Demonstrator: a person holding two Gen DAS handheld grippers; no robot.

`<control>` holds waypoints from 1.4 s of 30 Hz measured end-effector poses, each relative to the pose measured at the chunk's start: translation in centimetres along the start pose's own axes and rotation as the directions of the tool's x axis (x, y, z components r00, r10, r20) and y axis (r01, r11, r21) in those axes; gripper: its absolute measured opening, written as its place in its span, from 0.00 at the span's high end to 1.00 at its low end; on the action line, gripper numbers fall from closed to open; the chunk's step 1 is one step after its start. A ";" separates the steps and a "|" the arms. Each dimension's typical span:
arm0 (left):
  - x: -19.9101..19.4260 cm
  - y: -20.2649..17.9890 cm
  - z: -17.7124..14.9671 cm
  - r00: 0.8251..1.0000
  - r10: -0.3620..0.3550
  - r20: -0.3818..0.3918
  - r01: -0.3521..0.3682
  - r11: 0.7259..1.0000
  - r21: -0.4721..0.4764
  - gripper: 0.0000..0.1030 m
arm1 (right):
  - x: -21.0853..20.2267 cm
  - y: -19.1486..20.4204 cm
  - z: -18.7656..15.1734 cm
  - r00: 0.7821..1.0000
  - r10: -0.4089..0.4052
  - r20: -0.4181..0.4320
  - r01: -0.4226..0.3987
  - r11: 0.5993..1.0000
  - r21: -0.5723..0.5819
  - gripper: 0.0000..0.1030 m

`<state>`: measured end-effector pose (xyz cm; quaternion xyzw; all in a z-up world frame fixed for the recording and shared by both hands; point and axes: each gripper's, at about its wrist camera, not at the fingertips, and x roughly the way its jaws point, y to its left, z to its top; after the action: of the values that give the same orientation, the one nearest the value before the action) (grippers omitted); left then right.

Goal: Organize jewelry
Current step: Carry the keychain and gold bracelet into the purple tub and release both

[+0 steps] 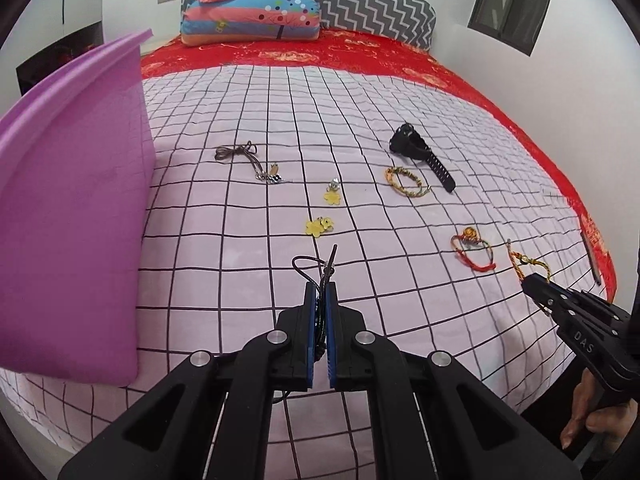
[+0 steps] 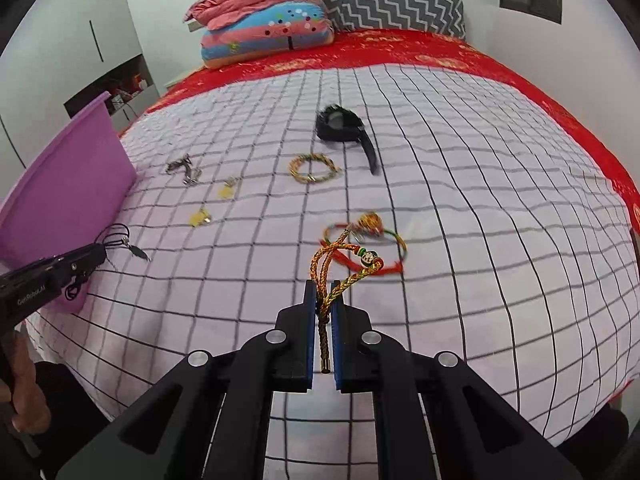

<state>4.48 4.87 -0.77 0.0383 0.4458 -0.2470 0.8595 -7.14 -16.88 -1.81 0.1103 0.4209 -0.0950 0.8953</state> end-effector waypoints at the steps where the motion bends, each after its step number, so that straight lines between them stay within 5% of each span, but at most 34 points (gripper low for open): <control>1: -0.4 0.1 0.3 1.000 0.004 0.006 -0.004 1.000 -0.004 0.95 | -0.2 0.3 0.3 1.000 0.010 0.006 -0.010 1.000 -0.003 0.93; 12: -7.7 2.3 4.1 0.991 0.068 0.115 -0.060 0.995 -0.078 0.95 | -3.2 6.7 5.5 0.980 0.180 0.086 -0.170 0.980 -0.106 0.93; 22: -13.6 7.7 5.3 0.961 0.192 0.199 -0.157 0.971 -0.181 0.95 | -5.3 15.2 9.9 0.916 0.386 0.106 -0.357 0.908 -0.221 0.93; 32: -14.4 14.2 4.2 0.937 0.309 0.161 -0.249 0.917 -0.312 0.95 | -4.8 24.8 11.4 0.848 0.530 0.024 -0.492 0.802 -0.338 0.93; 42: -13.2 18.5 3.5 0.927 0.362 0.094 -0.301 0.871 -0.389 0.95 | -3.4 31.2 10.8 0.815 0.571 -0.098 -0.555 0.721 -0.415 0.93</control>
<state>9.21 25.18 8.83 -0.0675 0.3987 -0.0099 0.9146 6.85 10.22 11.24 0.0334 0.3612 0.2731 0.8910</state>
